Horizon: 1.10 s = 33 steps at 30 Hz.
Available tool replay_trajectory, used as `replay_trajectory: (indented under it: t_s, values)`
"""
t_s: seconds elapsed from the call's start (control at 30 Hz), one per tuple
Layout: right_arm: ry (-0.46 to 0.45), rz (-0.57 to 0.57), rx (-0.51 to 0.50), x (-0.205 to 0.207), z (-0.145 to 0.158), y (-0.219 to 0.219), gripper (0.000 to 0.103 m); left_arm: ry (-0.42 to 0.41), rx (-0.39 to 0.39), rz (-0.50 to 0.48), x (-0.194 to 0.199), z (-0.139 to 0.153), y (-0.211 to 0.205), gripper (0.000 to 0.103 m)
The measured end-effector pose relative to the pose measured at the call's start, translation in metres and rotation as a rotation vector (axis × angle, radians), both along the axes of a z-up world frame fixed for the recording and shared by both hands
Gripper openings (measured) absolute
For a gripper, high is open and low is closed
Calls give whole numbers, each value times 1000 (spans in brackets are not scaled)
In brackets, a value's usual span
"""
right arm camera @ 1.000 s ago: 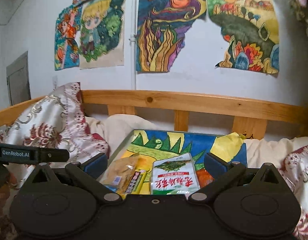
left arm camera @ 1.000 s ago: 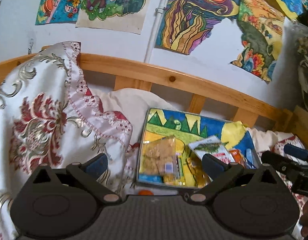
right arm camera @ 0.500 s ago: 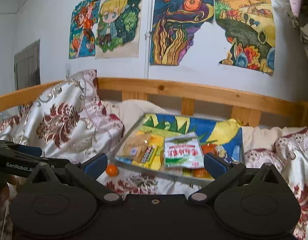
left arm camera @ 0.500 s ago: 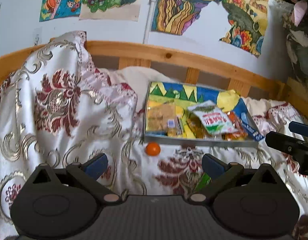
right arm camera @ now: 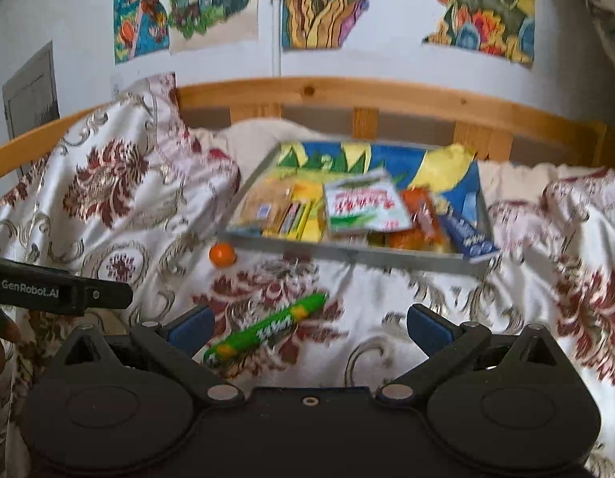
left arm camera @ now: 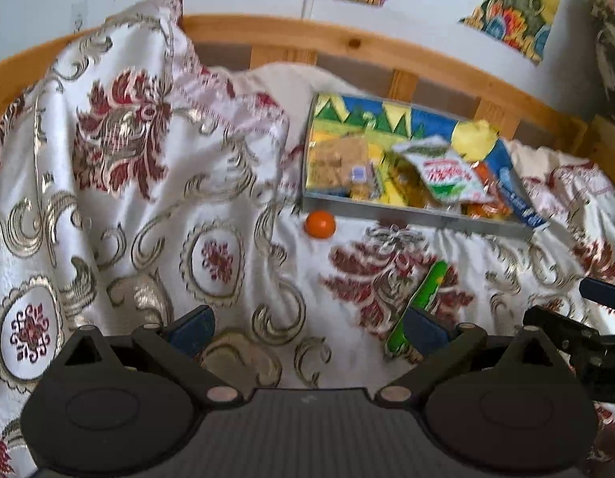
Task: Organize snacks
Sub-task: 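Move the left tool to the tangerine while the right tool reaches the green sausage stick, then close the left tool on the tangerine while the right tool grasps the green sausage stick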
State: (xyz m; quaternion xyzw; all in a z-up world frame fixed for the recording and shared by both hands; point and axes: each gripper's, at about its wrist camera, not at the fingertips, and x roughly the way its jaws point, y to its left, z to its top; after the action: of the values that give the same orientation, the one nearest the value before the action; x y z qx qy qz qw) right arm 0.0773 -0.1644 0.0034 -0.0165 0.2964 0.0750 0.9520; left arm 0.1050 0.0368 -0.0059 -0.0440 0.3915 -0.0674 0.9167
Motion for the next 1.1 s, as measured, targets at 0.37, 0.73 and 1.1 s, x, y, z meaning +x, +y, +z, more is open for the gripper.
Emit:
replay_trajectory:
  t_s: [0.37, 0.73, 1.1]
  values:
    - [86, 7, 13, 5, -17, 3, 102, 64, 20, 1, 7, -8, -1, 102]
    - [146, 2, -14, 12, -30, 11, 102, 111, 5, -8, 14, -13, 0, 102]
    - [159, 4, -27, 19, -40, 17, 102, 130, -4, -21, 21, -19, -1, 102]
